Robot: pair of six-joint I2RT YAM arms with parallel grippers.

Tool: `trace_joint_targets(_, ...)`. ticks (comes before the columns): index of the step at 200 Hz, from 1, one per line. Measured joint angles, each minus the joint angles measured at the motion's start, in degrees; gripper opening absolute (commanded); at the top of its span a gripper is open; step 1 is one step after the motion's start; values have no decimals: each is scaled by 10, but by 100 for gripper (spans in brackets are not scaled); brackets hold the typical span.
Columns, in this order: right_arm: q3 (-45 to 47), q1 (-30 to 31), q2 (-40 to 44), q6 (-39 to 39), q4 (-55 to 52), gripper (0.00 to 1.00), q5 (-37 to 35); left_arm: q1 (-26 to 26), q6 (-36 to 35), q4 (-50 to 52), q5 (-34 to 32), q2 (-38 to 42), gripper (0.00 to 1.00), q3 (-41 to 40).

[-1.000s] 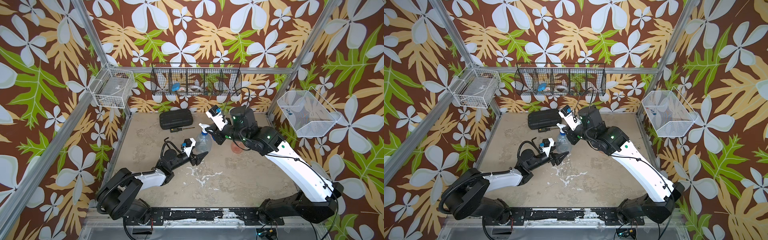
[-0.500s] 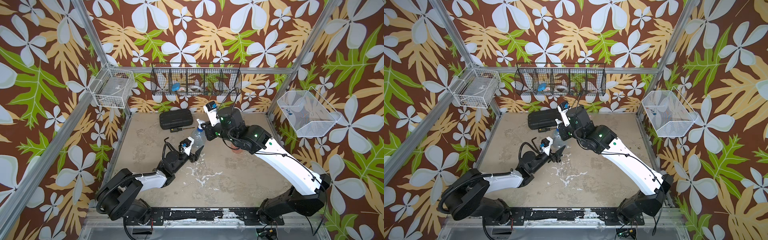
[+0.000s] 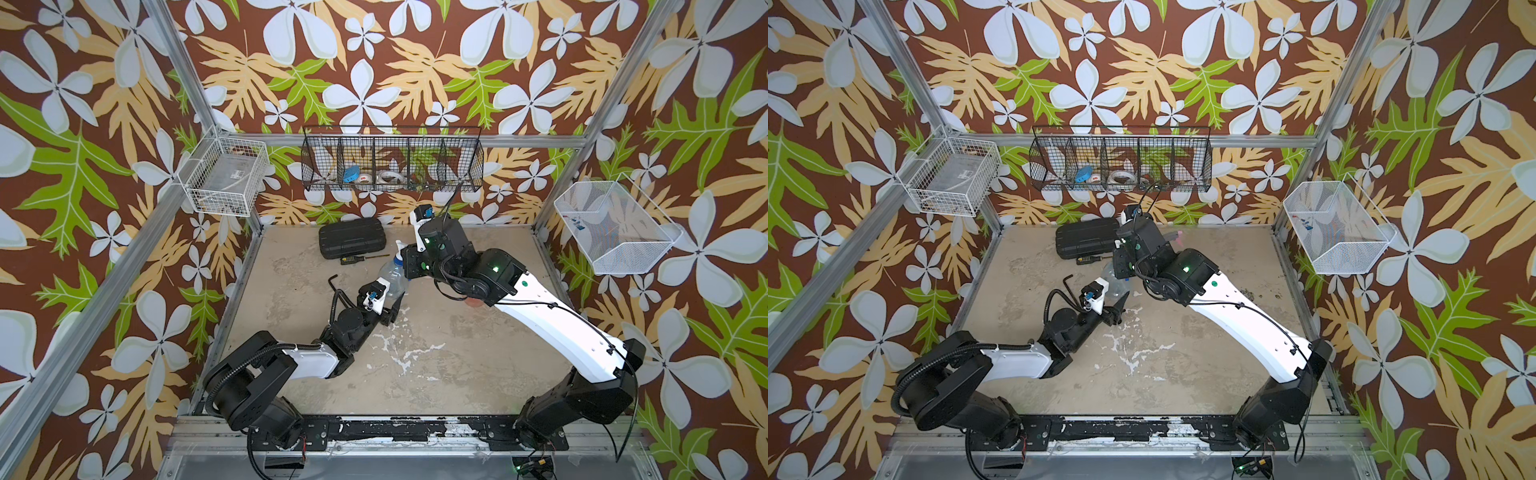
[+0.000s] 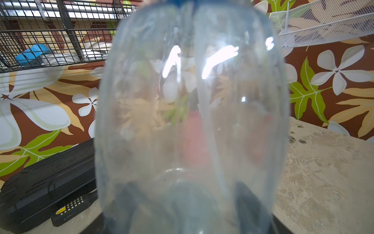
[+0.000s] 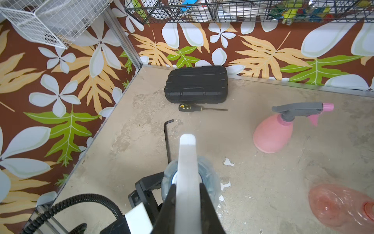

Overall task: Attach spray nozzles to spray bottles
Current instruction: Screw the spray nozzle on the spray bottle.

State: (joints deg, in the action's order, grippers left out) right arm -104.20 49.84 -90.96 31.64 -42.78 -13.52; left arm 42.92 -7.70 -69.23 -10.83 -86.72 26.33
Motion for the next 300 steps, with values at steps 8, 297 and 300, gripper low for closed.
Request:
trace_joint_targets(8,2,0,2,9,0,0,-3,0,2,0,3,-1,56,0)
trace_joint_targets(297,-82,7,-38,-48,-133,34,-33,26,70,-148,60,-97,54,12)
trace_joint_targets(300,-81,8,-37,-49,-133,34,-33,27,69,-150,62,-98,54,12)
